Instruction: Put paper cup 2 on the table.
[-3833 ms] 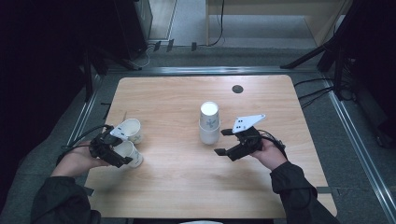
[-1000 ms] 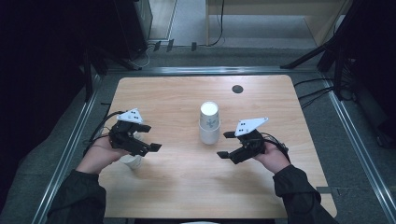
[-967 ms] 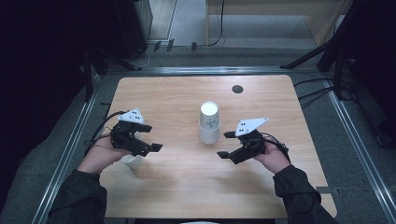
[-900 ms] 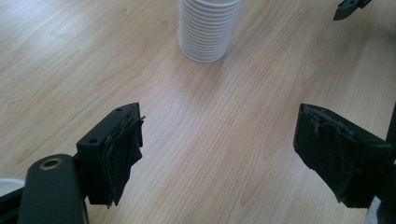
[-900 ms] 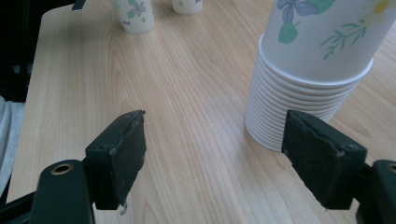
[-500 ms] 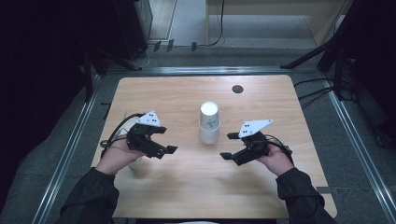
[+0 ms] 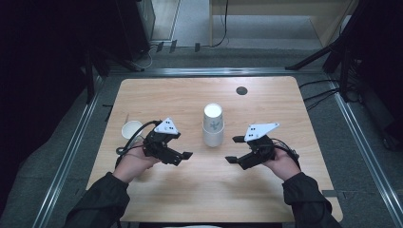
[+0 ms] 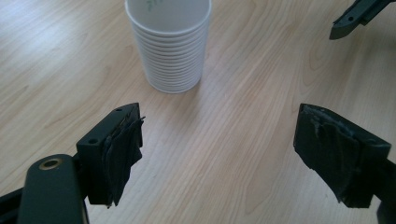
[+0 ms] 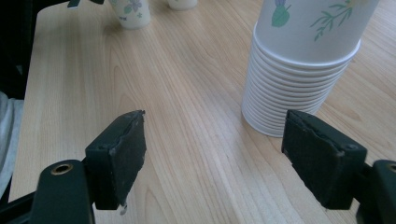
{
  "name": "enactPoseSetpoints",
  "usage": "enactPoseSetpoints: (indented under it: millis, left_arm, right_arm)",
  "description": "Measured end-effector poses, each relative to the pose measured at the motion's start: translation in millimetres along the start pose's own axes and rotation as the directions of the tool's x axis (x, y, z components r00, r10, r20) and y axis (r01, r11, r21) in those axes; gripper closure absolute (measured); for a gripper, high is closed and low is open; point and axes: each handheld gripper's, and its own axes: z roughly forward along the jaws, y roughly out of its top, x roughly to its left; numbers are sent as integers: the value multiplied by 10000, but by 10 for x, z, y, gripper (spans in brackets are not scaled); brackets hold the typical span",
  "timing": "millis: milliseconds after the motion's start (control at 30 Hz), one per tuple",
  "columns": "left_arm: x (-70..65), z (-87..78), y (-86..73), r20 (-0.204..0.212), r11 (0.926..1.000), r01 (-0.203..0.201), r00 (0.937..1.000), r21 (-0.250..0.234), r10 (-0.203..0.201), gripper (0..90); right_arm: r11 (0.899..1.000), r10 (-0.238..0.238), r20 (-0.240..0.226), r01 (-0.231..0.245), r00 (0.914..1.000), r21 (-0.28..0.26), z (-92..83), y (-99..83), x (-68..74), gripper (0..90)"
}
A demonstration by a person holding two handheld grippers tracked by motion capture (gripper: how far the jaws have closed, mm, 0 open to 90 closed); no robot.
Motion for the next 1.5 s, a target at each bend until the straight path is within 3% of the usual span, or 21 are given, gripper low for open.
enactPoseSetpoints:
  millis: [367, 533, 867, 1067, 1200, 1300, 1400, 1500]
  left_arm:
    - [-95, 85, 9, -66, 9995, -54, 10000, -319, 52, 157]
    - [-131, 157, -3, 465, 9993, 52, 9989, -364, -36, 157]
    - [-219, 288, -41, 5, 9993, -141, 9999, -344, 141, 157]
    - [-209, 309, -52, 65, 9986, 102, 9999, -523, -99, 157]
    - [-221, 345, -61, -206, 9990, 15, 9998, -454, -24, 156]
    - [-231, 354, -68, -573, 9978, 12, 9983, -670, -50, 157]
    - [-218, 371, -80, -348, 9973, 238, 9990, -695, -263, 157]
    - [-228, 400, -96, -307, 9984, 183, 9993, -539, -200, 157]
  right_arm:
    - [10000, -24, -4, 24, 10000, 26, 8, -1, 7, 220]
    - [10000, -45, 11, 45, 10000, 42, 18, -4, 7, 220]
    - [10000, 36, 13, -36, 10000, -37, 33, -4, 11, 215]
    - [10000, 56, 14, -56, 10000, 13, 50, -7, 20, 214]
    - [9999, -48, -71, 49, 10000, 111, 73, -7, 33, 212]
    - [9996, -135, -82, 137, 9999, 230, 83, -11, 42, 212]
    - [9994, -240, -58, 241, 9997, 254, 89, -14, 45, 212]
    - [9992, -233, -65, 235, 9997, 313, 96, -12, 51, 212]
